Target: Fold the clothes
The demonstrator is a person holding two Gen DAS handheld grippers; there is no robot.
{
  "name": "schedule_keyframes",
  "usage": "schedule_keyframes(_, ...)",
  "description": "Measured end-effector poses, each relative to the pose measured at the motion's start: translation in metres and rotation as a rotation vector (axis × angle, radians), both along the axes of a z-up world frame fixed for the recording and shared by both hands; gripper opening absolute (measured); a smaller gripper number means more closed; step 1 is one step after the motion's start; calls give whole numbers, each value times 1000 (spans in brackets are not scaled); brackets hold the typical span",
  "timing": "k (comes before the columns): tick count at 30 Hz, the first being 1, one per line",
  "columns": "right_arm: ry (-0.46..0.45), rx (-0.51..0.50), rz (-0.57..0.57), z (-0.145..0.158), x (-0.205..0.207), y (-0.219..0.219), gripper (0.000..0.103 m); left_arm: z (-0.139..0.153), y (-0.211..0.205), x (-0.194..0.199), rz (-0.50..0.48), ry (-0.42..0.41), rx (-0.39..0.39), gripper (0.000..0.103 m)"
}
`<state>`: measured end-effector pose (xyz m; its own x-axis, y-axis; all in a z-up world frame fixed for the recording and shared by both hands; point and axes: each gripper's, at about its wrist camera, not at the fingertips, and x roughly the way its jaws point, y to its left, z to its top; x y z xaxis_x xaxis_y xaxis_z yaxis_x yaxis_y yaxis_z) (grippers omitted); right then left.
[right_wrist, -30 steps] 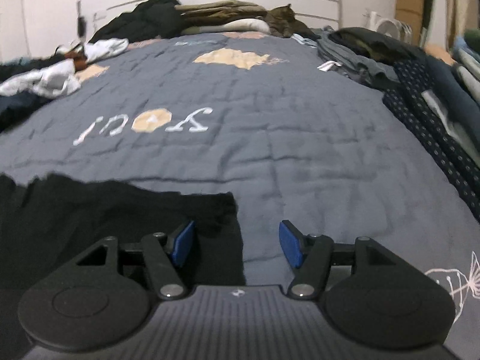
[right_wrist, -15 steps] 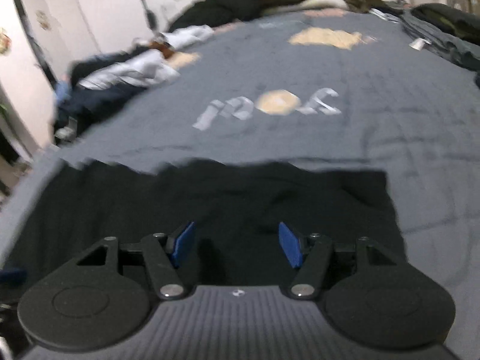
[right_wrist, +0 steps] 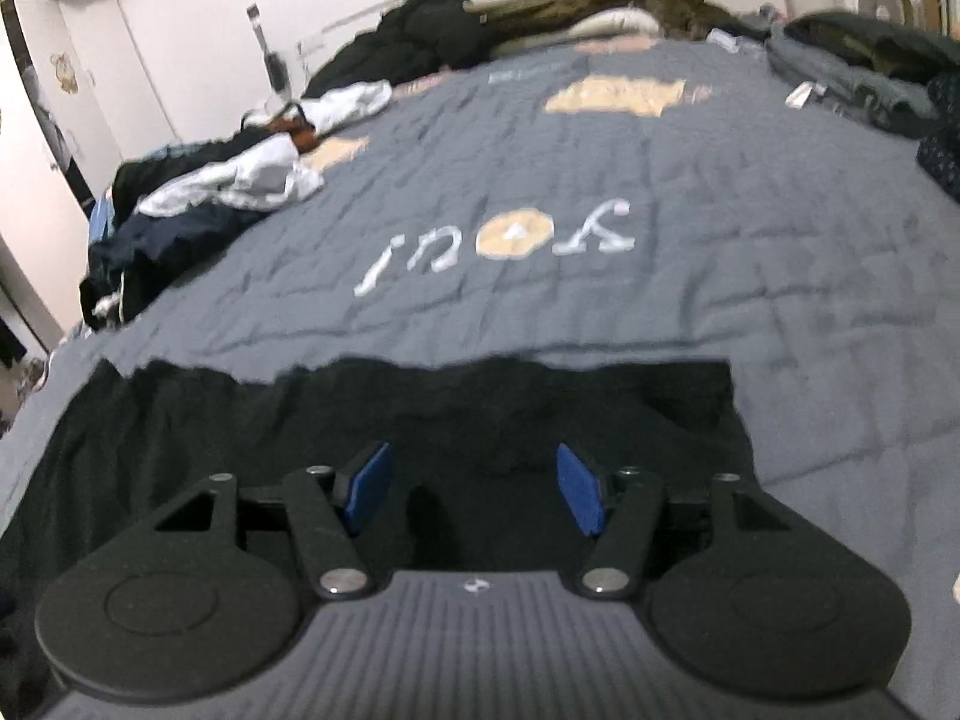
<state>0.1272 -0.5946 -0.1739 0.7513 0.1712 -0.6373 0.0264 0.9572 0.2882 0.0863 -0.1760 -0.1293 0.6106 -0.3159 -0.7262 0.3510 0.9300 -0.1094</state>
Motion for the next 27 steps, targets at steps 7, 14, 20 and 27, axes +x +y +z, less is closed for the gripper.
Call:
schedule_keyframes(7, -21, -23, -70, 3, 0, -14, 61, 10, 8, 99, 45, -91, 37, 68)
schedule_keyframes(14, -5, -17, -174, -5, 1, -53, 62, -7, -1, 173, 59, -55, 31, 52)
schedule_keyframes(20, 13, 10, -224, -17, 6, -74, 66, -23, -8, 186, 32, -18, 28, 31)
schedule_keyframes(27, 13, 52, -204, -25, 14, -74, 68, -38, -5, 196, 21, 31, -28, 7)
